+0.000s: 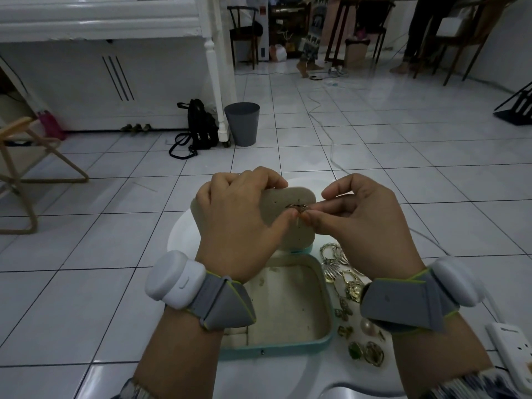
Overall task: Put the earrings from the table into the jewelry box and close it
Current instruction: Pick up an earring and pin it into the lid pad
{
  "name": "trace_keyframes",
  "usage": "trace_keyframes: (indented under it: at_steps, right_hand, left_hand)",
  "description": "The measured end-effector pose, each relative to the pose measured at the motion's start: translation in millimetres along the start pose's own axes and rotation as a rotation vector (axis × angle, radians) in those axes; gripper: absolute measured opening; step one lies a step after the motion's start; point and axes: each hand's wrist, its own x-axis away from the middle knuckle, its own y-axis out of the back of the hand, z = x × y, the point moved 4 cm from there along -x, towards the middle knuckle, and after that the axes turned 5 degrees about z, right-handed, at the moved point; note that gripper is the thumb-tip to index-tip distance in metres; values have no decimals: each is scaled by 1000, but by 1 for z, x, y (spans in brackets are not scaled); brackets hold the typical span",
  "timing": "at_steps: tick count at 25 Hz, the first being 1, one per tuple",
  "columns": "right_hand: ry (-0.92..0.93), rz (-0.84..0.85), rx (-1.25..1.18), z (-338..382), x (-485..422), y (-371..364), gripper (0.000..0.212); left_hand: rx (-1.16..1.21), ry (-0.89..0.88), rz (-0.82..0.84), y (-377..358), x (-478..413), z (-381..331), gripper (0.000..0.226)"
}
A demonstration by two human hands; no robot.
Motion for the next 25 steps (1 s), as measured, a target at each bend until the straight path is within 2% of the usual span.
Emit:
trace_keyframes:
  at_steps: [7,10,13,18,21,23,25]
  right_hand:
    - [31,-122,69,-3,-1,2,29]
    - [100,-152,181,-2,-1,2,24]
    - [172,-67,284,2,-1,-1,19]
    - [208,15,250,3,-2,-3,11]
    - [204,32,251,3,-1,-2,11]
    - [200,33,257,3,-1,-1,12]
    - [198,27,251,4,0,0,15]
  left_hand:
    - [-10,26,-32,-1,1,-2,26]
    - [-12,34,-31,0,1,-2,25]
    - [0,21,-38,1,3,-3,24]
    - [-3,15,-56,1,4,-2,24]
    - [14,22,-120,5,7,-5,29]
    - [12,-41,-143,10,10,-11,32]
    - [92,-196,-16,11,15,-23,21]
